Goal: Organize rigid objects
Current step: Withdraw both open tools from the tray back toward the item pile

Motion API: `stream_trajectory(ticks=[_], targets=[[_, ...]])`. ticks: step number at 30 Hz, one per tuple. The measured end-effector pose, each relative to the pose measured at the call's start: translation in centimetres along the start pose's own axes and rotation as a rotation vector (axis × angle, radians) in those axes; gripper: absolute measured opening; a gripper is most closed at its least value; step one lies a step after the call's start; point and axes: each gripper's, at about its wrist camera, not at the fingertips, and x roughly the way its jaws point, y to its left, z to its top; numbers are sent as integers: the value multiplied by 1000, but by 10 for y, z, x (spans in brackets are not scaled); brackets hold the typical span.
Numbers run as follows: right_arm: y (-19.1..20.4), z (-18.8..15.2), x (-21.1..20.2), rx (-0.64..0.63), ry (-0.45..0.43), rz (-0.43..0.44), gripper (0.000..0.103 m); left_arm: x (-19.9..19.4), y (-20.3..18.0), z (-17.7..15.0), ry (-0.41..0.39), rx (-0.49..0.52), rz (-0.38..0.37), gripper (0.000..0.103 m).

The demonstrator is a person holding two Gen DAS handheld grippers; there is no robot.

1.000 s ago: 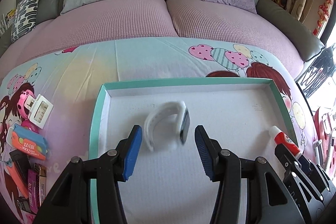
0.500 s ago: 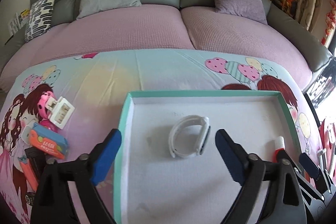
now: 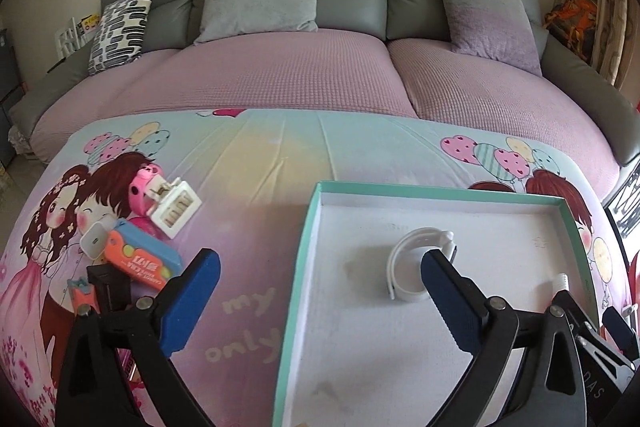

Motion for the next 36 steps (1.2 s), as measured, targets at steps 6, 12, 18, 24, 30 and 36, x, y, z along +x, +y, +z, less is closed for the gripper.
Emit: stream_trajectory(ticks=[6, 12, 18, 24, 30, 36], targets=[[11, 1, -6, -21, -31, 5, 103, -8, 23, -7, -23, -58, 39, 101], [26, 1, -16, 17, -73, 124, 103, -16, 51, -17, -32, -132, 80, 101], [53, -3, -18, -19, -41, 191, 103, -25, 88, -32, -32, -219, 104, 101], [78, -6, -33, -59, -135, 226, 103, -34, 128, -40, -40, -319, 112, 101], [112, -18, -33, -115, -109, 293, 103, -43, 155, -45, -71, -331, 166, 101], [137, -29, -30, -169, -62, 316, 103, -48, 183, -51, -82, -367, 179, 101]])
